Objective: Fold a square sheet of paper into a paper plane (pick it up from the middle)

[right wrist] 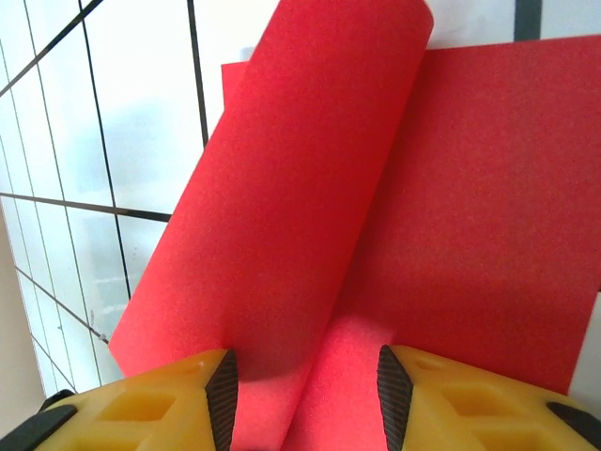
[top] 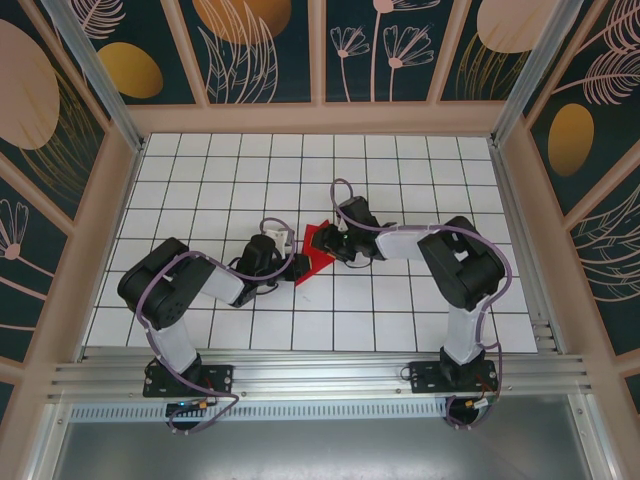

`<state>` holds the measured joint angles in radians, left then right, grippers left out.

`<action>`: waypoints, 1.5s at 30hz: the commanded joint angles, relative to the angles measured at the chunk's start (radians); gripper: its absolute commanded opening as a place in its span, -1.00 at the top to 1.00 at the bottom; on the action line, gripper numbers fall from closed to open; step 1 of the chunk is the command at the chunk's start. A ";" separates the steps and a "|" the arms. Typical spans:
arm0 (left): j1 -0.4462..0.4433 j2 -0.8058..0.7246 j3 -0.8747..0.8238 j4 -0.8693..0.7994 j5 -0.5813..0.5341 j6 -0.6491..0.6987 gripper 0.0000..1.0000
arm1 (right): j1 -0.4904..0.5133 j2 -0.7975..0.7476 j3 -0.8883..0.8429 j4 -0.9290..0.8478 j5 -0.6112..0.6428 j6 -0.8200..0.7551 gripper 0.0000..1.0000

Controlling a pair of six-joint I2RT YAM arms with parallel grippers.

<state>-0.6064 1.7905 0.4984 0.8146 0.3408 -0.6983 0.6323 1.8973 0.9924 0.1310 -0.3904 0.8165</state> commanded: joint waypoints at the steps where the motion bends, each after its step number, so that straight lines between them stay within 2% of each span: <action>1: 0.012 0.004 0.004 -0.005 0.017 -0.015 0.56 | 0.005 0.043 0.023 -0.086 0.042 -0.021 0.08; 8: 0.026 -0.054 -0.025 -0.030 0.030 -0.027 0.30 | 0.017 0.085 0.061 -0.208 0.123 -0.035 0.07; 18: 0.062 -0.193 -0.065 -0.117 -0.024 -0.054 0.10 | 0.037 0.130 0.136 -0.344 0.213 -0.032 0.03; 24: 0.065 -0.207 -0.057 -0.101 -0.007 -0.075 0.19 | 0.047 0.158 0.169 -0.395 0.249 -0.028 0.01; 29: 0.066 -0.231 -0.082 0.002 0.035 -0.093 0.43 | 0.052 0.177 0.187 -0.434 0.270 -0.011 0.01; 33: 0.065 -0.247 -0.083 0.037 0.086 -0.082 0.51 | 0.051 0.188 0.190 -0.449 0.274 0.010 0.01; 36: 0.065 -0.241 -0.072 0.008 0.100 -0.067 0.53 | 0.050 0.200 0.196 -0.461 0.272 0.028 0.02; 40: 0.066 -0.208 -0.015 -0.119 0.107 -0.025 0.53 | 0.048 0.211 0.196 -0.472 0.271 0.052 0.03; 45: 0.065 -0.169 0.010 -0.140 0.122 -0.024 0.54 | 0.045 0.219 0.193 -0.476 0.268 0.071 0.04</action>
<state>-0.5476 1.5913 0.4828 0.7166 0.4301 -0.7509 0.6880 1.9957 1.2392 -0.2092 -0.2127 0.8631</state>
